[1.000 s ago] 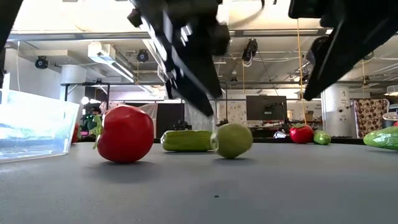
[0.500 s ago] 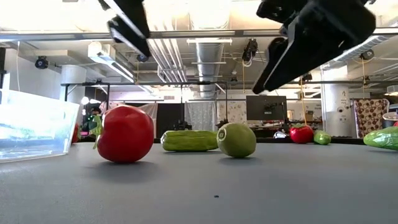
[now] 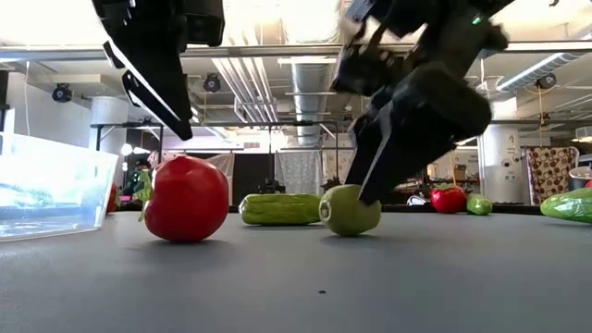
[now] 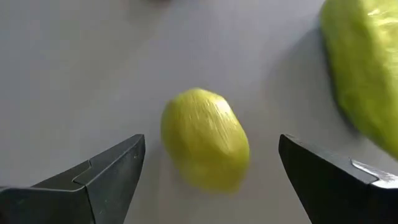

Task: Sort produce into baskets
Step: Put the lime into the white bin

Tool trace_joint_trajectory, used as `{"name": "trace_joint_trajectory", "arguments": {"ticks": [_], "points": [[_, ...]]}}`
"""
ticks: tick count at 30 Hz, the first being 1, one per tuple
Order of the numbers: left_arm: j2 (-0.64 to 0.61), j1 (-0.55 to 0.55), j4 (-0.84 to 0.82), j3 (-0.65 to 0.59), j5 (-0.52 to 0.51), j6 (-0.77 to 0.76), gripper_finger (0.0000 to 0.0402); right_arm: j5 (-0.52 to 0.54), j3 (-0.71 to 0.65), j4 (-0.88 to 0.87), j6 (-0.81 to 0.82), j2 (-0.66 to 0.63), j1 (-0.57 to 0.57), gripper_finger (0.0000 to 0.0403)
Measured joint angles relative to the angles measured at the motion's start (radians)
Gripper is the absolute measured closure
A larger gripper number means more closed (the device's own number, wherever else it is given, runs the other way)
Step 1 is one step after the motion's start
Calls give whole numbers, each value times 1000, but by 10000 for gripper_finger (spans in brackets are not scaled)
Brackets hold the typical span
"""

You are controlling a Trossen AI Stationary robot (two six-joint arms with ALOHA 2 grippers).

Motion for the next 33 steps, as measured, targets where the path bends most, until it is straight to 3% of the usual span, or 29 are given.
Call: {"name": "trace_joint_trajectory", "arguments": {"ticks": [9, 15, 23, 29, 33], "points": [[-1, -4, 20, -19, -1, 8, 190, -31, 94, -34, 42, 120, -7, 65], [-2, 5, 50, -33, -30, 81, 190, -30, 174, -234, 149, 148, -7, 134], [-13, 38, 73, -33, -107, 277, 190, -24, 266, -356, 308, 104, -6, 242], [-36, 95, 68, -39, -100, 452, 190, -27, 443, -690, 462, 74, 19, 254], [-71, 137, 81, -72, -98, 566, 190, -120, 529, -942, 608, 53, 86, 239]]}}
